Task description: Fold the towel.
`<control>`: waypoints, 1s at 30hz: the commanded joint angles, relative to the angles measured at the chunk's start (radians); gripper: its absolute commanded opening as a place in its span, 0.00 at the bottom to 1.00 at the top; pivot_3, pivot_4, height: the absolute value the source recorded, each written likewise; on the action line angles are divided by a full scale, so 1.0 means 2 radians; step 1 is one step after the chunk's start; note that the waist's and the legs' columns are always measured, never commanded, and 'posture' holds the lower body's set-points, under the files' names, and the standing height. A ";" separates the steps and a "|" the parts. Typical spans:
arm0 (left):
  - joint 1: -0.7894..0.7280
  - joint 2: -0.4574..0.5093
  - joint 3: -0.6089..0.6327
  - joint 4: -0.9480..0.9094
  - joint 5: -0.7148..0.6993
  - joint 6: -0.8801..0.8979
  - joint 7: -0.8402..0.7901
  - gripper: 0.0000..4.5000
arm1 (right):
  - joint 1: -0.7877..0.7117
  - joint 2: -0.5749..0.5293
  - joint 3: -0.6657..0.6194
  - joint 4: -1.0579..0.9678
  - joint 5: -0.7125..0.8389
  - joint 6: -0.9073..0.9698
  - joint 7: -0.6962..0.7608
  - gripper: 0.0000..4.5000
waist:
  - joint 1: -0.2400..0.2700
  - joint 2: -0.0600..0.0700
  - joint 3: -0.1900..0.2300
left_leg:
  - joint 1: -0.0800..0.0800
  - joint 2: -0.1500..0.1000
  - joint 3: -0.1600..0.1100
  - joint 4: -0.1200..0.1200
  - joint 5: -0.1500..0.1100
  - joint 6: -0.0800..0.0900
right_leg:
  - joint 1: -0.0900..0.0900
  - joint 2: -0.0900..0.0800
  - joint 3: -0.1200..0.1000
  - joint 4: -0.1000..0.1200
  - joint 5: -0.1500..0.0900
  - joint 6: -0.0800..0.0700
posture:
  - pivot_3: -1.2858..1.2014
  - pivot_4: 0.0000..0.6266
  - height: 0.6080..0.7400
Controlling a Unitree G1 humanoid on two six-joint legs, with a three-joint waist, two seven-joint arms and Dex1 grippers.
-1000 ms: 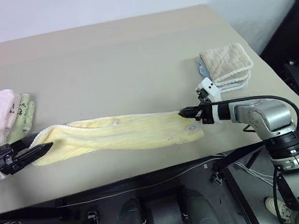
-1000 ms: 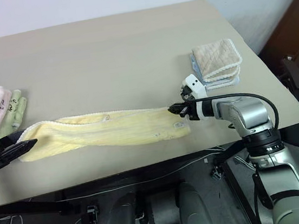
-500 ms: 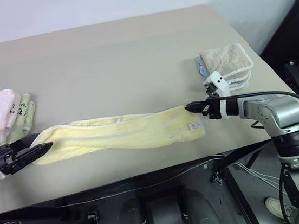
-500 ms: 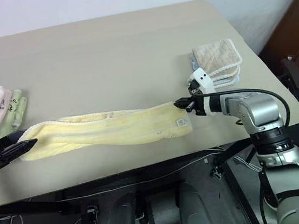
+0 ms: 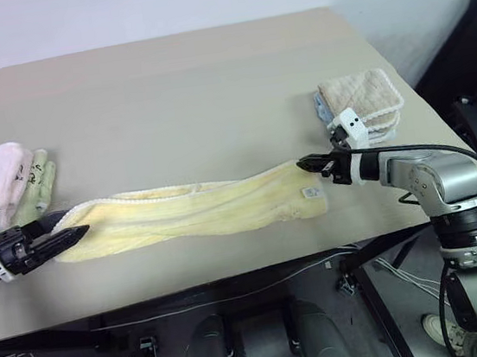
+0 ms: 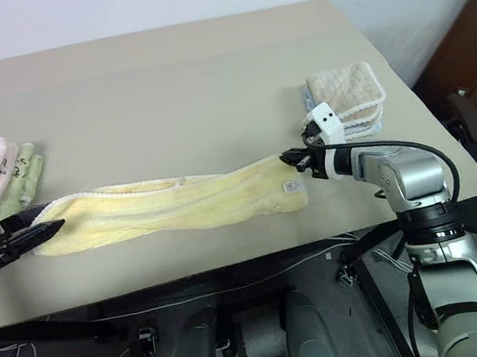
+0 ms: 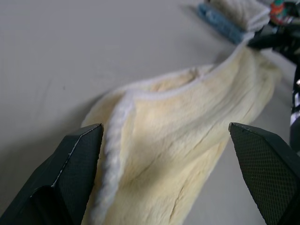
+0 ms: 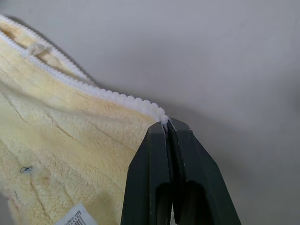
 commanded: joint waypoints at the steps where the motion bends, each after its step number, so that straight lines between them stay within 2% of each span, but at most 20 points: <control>1: -0.028 0.003 -0.020 0.029 0.035 -0.042 0.017 1.00 | -0.011 0.003 -0.006 0.000 -0.002 -0.015 0.002 0.00 | 0.001 0.000 0.000 | 0.000 0.000 0.000 0.000 0.000 0.000 | 0.000 0.000 0.000 0.000 0.000 0.000 | 0.52 0.24 1.00; 4: -0.070 -0.016 -0.033 0.072 0.056 -0.095 0.030 1.00 | -0.014 0.006 -0.002 0.004 -0.005 -0.018 0.004 0.00 | 0.003 0.000 0.000 | 0.000 0.000 0.000 0.001 0.000 0.000 | 0.001 0.000 0.000 0.000 0.000 0.000 | 0.52 0.24 1.00; 7: -0.117 -0.031 -0.025 0.110 0.050 -0.098 0.042 1.00 | -0.016 0.008 0.000 0.007 -0.008 -0.020 0.002 0.00 | 0.004 0.000 0.000 | 0.000 0.000 0.000 0.003 0.000 0.000 | 0.002 0.001 -0.001 0.001 0.001 0.001 | 0.52 0.24 1.00; 14: -0.137 -0.022 -0.038 0.137 0.052 -0.089 -0.016 1.00 | -0.005 0.008 -0.004 -0.005 -0.010 -0.019 -0.001 0.00 | -0.001 0.000 0.000 | 0.000 0.000 0.000 0.004 0.000 0.001 | 0.003 0.001 -0.001 0.001 0.001 0.002 | 0.52 0.24 1.00; 17: -0.140 -0.011 -0.035 0.144 0.052 -0.081 -0.029 0.86 | 0.000 0.008 -0.005 -0.008 -0.011 -0.020 -0.003 0.00 | 0.000 0.000 0.000 | 0.000 0.001 0.000 0.005 0.000 0.001 | 0.003 0.002 -0.001 0.002 0.001 0.002 | 0.52 0.24 1.00; 21: -0.142 -0.003 -0.031 0.154 0.053 -0.077 -0.032 0.56 | 0.003 0.008 -0.005 -0.006 -0.014 -0.024 -0.005 0.00 | 0.000 0.000 0.000 | 0.000 0.001 -0.001 0.006 0.000 0.001 | 0.003 0.001 -0.001 0.003 0.001 0.001 | 0.52 0.24 1.00; 28: -0.149 -0.018 -0.024 0.152 0.049 -0.081 -0.027 0.00 | -0.001 0.012 0.001 0.000 -0.016 -0.035 -0.001 0.00 | 0.001 0.000 0.000 | 0.000 0.001 -0.002 0.006 0.000 0.001 | 0.003 0.001 -0.001 0.003 0.000 0.001 | 0.52 0.24 1.00; 30: -0.145 -0.022 -0.026 0.146 0.048 -0.078 -0.028 0.00 | -0.001 0.011 0.002 -0.002 -0.014 -0.037 0.005 0.00 | 0.001 0.000 0.000 | 0.000 0.001 -0.002 0.006 0.000 0.001 | 0.003 0.001 -0.001 0.003 0.001 0.002 | 0.52 0.24 1.00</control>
